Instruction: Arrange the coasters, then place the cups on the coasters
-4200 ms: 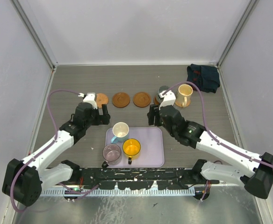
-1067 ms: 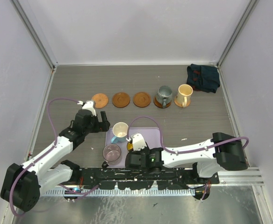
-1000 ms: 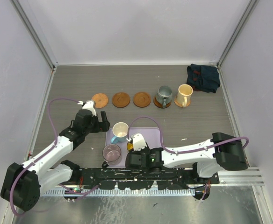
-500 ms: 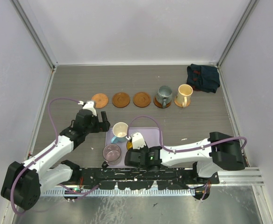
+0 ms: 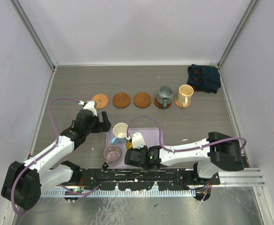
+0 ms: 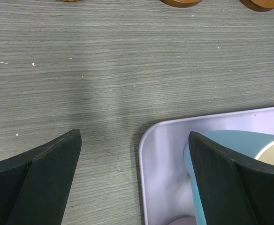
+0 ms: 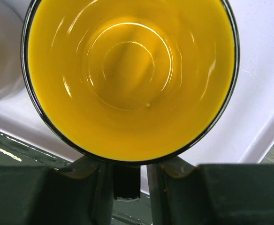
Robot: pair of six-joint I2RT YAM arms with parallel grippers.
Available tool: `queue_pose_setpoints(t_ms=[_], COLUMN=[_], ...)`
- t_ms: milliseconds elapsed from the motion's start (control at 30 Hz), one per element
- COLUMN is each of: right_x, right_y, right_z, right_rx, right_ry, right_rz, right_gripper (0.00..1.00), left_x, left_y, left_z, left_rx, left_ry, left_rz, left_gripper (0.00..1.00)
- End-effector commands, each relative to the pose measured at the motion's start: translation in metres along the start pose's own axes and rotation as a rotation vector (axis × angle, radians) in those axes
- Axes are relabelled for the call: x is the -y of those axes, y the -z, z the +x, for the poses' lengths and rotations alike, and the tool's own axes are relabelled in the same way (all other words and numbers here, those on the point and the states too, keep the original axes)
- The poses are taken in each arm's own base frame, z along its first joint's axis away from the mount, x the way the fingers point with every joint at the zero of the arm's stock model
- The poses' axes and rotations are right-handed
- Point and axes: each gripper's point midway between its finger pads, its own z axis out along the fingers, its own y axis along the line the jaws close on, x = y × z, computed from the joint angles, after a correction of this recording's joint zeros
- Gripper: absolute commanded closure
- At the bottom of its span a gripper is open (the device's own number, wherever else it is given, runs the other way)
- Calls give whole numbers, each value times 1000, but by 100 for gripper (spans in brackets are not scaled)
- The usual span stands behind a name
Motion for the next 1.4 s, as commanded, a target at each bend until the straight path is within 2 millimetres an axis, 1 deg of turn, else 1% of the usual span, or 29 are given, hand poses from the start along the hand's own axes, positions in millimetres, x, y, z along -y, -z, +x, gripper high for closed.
queue_pose_setpoints(t_ms=[0,100,200,333,467,600,800,933,1067,1200,1367], right_x=[-4,-4,-4,1,15,30,56,69,84,97,109], right_y=[-3,-3,-3,-1,6,15,32,40,39,31,11], right_z=[-8,-8,-7,-9,-15,-25,-49,-71,-104,-144,-192], right_rx=[22,21,20,31,67,124,251,337,405,459,468], right_ry=[-9,-7,-8,-28,-75,-137,-218,-255,-302,-345,-393], right_rz=[-8,-8,-9,10,59,100,180,225,278,299,299], right_gripper=[70,83,98,99,99,99,99,99,99,99,99], left_x=[9,9,8,8,8,8,9,10,10,13,15], left_y=[-1,-1,-2,-2,-3,-3,-3,-3,-4,-6,-9], left_z=[-13,-13,-12,-11,-11,-12,-16,-18,-20,-21,-20], left_rx=[50,49,45,42,41,44,54,60,63,58,45], left_ry=[5,6,5,5,6,7,7,8,8,7,0], left_rz=[33,33,32,31,30,30,30,29,30,37,43], left_gripper=[2,2,2,2,2,2,2,2,2,2,2])
